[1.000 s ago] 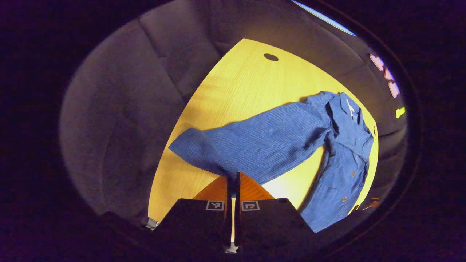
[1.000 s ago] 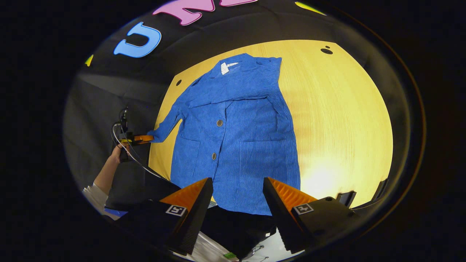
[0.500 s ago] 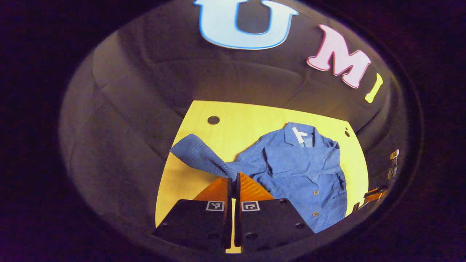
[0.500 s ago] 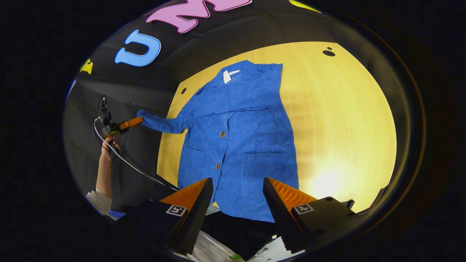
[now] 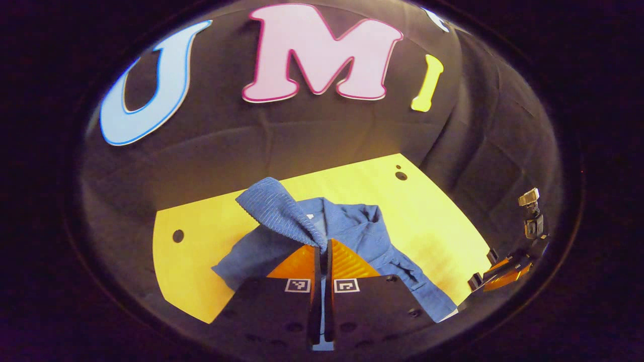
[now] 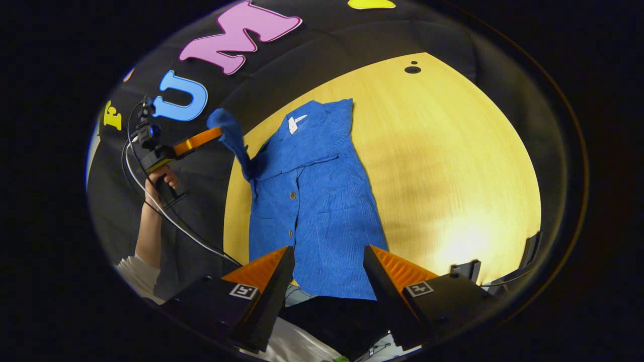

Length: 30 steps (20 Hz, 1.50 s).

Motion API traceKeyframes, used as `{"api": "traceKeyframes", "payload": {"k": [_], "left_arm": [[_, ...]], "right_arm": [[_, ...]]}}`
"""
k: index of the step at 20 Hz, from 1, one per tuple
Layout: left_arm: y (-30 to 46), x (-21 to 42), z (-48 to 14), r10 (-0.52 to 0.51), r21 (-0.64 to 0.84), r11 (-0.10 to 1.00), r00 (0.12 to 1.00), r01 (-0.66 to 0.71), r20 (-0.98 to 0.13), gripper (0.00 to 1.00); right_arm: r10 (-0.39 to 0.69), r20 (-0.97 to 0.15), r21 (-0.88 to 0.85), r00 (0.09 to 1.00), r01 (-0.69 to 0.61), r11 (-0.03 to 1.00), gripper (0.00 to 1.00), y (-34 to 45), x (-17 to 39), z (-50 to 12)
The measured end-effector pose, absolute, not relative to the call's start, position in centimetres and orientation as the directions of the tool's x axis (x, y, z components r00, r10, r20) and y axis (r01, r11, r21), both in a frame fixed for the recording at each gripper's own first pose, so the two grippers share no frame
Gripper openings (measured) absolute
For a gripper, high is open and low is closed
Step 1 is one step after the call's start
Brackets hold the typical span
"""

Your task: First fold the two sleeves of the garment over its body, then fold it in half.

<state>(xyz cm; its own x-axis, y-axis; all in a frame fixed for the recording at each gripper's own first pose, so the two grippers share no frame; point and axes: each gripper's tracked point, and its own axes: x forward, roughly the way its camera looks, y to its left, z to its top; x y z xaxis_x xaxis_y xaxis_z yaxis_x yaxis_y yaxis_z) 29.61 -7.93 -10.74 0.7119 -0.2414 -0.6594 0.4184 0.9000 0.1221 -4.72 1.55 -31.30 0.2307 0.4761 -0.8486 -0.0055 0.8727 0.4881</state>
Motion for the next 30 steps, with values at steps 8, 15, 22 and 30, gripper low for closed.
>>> {"api": "traceKeyframes", "payload": {"k": [8,15,22,30], "left_arm": [[-17.1,36.6,-21.2,-0.234,0.117,0.873,0.617,0.473,-0.752,0.01],[-19.9,38.4,-27.7,-0.153,0.130,0.886,0.546,0.445,-0.823,0.05],[-28.2,35.9,-26.5,-0.325,0.024,0.845,0.549,0.534,-0.770,0.72],[-22.1,27.6,-19.6,-0.247,0.097,0.896,0.668,0.433,-0.702,0.87]], "right_arm": [[0.441,-0.867,0.451,0.234,-0.010,0.892,0.90,-2.5,-2.9,-34.3],[0.468,-0.874,0.461,0.133,-0.080,0.884,0.90,-4.0,1.4,-38.1],[0.489,-0.854,0.485,0.176,-0.067,0.872,0.90,-4.0,4.0,-37.7],[0.464,-0.859,0.449,0.217,-0.116,0.886,0.90,-2.7,1.7,-35.7]]}}
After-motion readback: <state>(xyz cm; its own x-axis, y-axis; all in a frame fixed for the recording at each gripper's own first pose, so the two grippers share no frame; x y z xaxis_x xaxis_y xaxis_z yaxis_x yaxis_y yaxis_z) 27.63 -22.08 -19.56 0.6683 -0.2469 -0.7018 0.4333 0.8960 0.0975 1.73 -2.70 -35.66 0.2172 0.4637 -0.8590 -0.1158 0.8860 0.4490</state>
